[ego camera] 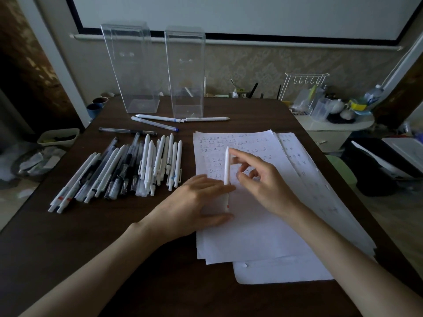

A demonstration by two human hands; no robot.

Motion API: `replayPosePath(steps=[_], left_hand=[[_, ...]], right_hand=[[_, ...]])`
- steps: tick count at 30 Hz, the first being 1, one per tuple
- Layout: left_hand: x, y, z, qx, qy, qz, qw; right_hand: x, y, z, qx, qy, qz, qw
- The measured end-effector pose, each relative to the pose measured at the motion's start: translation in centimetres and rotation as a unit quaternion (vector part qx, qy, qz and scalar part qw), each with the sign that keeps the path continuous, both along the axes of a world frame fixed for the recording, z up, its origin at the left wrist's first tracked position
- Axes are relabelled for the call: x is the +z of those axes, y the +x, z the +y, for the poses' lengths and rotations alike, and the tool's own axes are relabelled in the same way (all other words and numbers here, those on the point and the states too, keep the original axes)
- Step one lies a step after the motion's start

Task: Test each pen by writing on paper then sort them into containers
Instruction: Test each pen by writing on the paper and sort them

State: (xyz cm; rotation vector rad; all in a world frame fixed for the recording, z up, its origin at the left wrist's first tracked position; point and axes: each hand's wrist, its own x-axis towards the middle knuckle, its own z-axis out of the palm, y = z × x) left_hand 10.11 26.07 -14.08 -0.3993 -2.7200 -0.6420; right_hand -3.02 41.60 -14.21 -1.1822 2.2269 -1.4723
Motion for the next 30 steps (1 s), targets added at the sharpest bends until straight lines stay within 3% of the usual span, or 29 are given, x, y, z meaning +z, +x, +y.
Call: replayPosePath(steps=[5, 8, 16, 21, 30], left_hand=[[0.9, 0.2, -3.3, 0.210, -0.079, -0.022, 0.974], [0.7, 0.2, -4.4, 0.282, -0.119, -0.066, 0.950], [0.1, 0.0, -4.9, 0.312, -0.114, -0.098, 0.938], [-0.1, -0.2, -5.1, 0.306, -0.124, -0.107, 0.938], [-0.4, -0.3, -5.3, 0.303, -0.121, -0.065, 0.943]], right_hand=[[0.6, -1.8, -1.3, -0.024, 0.023, 0.023, 0.999], [1.1, -3.6, -3.6, -0.027, 0.059, 0.064, 0.996], [2.2, -8.3, -12.0, -0.012, 0.174, 0.225, 0.959], [2.0, -10.8, -15.6, -0.005, 0.243, 0.230, 0.942], [-0.2, -12.0, -16.3, -0.052, 0.221, 0.305, 0.925]])
